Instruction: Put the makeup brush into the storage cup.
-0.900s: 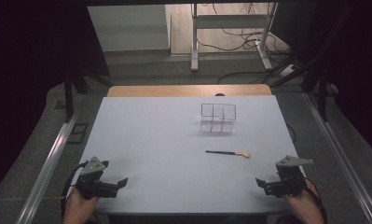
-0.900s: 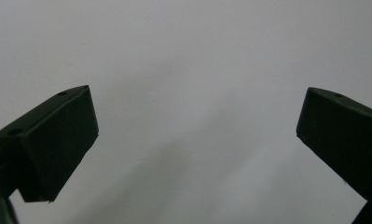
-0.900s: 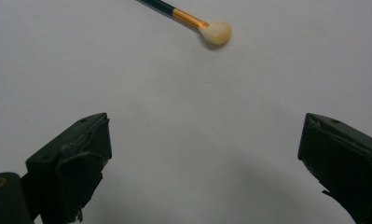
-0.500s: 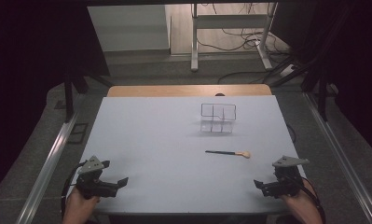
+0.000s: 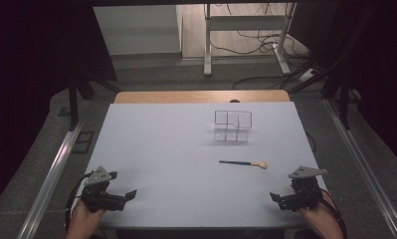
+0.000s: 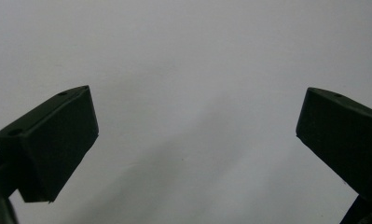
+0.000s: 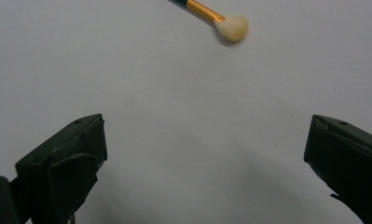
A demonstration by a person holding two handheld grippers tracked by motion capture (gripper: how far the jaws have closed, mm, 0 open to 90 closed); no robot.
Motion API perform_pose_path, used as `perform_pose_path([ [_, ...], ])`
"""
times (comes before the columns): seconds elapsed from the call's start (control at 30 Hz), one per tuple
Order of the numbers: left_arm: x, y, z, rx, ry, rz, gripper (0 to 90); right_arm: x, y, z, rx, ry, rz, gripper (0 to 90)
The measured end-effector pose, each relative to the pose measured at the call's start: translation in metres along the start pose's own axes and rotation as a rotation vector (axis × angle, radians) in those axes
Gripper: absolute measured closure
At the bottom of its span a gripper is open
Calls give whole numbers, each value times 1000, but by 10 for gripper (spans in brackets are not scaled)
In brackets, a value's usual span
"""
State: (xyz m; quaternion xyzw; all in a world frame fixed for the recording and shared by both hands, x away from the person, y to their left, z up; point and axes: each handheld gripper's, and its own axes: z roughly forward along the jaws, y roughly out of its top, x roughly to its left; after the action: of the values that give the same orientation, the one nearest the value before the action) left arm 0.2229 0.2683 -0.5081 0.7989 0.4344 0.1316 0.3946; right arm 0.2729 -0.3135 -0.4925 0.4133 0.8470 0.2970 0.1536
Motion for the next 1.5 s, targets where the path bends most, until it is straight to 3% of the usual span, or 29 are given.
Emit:
perform_pose_path([
  [0.73,1,0,2,13,15,2,0,1,13,-1,-22,-14,-38,0],
  [1.03,1,0,2,8,21,2,0,0,19,3,3,5,-4,0],
  [1.3,1,0,2,9,21,3,0,0,21,6,11,2,-21,0],
  [1.5,2,0,2,9,18,2,0,-1,25,6,18,17,-5,0],
])
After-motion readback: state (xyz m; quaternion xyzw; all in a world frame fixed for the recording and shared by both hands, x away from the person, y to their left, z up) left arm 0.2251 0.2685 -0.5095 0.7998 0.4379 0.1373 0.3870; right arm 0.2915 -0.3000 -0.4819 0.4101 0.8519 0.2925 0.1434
